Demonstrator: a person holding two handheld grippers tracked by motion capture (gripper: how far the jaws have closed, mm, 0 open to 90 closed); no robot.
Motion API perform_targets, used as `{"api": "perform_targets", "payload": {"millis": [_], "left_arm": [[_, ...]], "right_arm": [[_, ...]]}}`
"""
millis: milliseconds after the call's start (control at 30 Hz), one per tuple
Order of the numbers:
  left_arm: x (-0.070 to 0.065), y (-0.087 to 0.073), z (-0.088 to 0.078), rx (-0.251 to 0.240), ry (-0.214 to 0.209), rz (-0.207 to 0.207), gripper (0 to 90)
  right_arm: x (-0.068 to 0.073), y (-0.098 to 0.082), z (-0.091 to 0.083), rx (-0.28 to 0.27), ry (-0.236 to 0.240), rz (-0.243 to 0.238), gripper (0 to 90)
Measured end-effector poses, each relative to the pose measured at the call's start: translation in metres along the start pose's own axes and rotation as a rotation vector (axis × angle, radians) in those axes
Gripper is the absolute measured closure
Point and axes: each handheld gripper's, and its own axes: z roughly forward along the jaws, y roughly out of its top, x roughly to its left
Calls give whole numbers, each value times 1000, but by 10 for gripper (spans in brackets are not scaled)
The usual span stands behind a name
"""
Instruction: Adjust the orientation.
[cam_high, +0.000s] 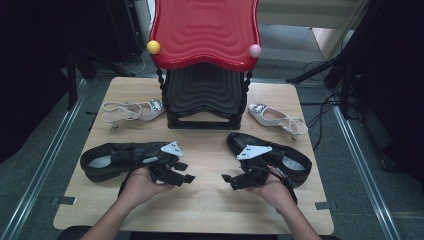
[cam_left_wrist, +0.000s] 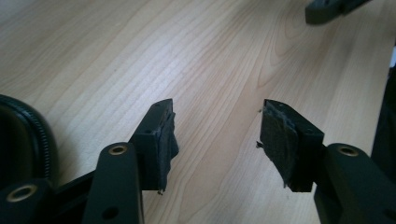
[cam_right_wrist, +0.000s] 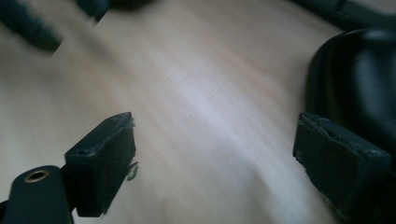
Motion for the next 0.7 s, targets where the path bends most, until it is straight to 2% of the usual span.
{"api": "perform_targets", "payload": {"millis": [33, 100, 167, 233, 267, 300, 367, 467, 600, 700], "left_arm": [[0, 0, 0, 0, 0, 0, 467], [-1, 3, -6, -8, 13, 8, 467], [0, 4, -8, 14, 7, 14, 455], [0, 4, -9, 22, 7, 23, 454], [0, 4, -10, 21, 14, 30, 456], [1, 4, -11, 20, 14, 34, 454], [0, 3, -11, 4, 29, 45, 442], [2, 5, -10, 6, 12, 20, 455], [2, 5, -11, 0, 12, 24, 462], [5, 4, -14, -5, 34, 32, 456]], "right_arm": [[0, -1, -2, 12, -9, 10, 234], [-1, -1, -5, -10, 4, 15, 184], [0, 2, -9, -30, 0, 35, 165], [4, 2, -11, -16, -11, -8, 141], [7, 2, -12, -6, -17, -48, 233], [9, 2, -13, 1, -26, -67, 329], [12, 4, -16, -20, -10, -83, 377], [13, 4, -21, -54, 8, -58, 421], [13, 4, -26, -62, 16, -18, 441], [11, 5, -29, -64, 23, 23, 452]]}}
